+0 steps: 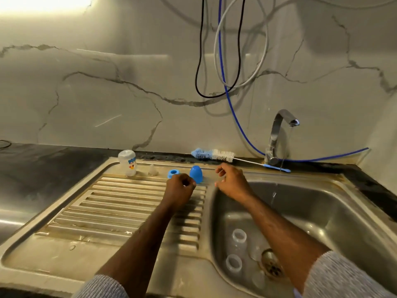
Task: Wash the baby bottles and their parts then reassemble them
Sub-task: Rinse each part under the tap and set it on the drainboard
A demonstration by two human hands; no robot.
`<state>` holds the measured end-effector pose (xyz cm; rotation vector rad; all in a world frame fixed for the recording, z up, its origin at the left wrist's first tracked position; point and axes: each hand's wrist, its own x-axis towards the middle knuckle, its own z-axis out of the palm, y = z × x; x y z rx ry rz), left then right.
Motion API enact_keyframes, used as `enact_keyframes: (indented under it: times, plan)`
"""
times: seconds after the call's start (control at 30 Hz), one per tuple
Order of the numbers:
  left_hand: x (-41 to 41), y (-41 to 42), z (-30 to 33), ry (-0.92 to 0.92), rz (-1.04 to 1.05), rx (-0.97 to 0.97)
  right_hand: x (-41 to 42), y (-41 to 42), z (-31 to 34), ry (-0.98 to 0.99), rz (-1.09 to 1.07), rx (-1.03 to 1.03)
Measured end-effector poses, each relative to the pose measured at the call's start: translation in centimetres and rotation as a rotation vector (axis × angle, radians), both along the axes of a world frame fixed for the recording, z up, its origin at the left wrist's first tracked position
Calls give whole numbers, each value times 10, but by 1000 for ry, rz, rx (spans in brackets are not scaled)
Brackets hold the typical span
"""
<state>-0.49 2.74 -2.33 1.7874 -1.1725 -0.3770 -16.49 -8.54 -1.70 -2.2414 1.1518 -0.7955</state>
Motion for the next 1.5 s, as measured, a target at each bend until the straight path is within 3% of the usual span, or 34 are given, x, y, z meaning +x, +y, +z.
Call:
enact_keyframes:
  times: [0.1,0.23,0.47,0.6,0.8,0.93,1.07,1.13,1.27,1.37,1.5]
  plan:
    - [-38,-17,-1,33,-104,-62,-55,5,-15,129,143,49]
    - [-91,-45,-9,59,-190,-30,-108,16,-43,537,342,197]
    - [-128,-73,-37,155,-21,23,-111,24,-77,546,372,262]
    - [-137,-88,-48,193,32,85,-128,-1,-75,293,141,328]
    - [-166,-102,-64,156,-176,120,-162,-41,-68,-217,-275,532]
    - [-174,-109,-74,6,-282,61,-159,-52,-61,-414,-311,663]
    - [-176,-113,-73,19,-302,-19,-158,-52,-57,-555,-296,713]
    - [-174,-112,-72,128,-365,21,-160,-52,-55,-585,-293,723]
    - [-176,-105,-65,641,-548,187,-156,-50,-55,-762,-295,809]
    - [-190,-103,-55,948,-549,203,-152,-45,-56,-855,-164,849]
    - [-191,-101,-50,1115,-489,277,-150,-42,-64,-866,-76,815]
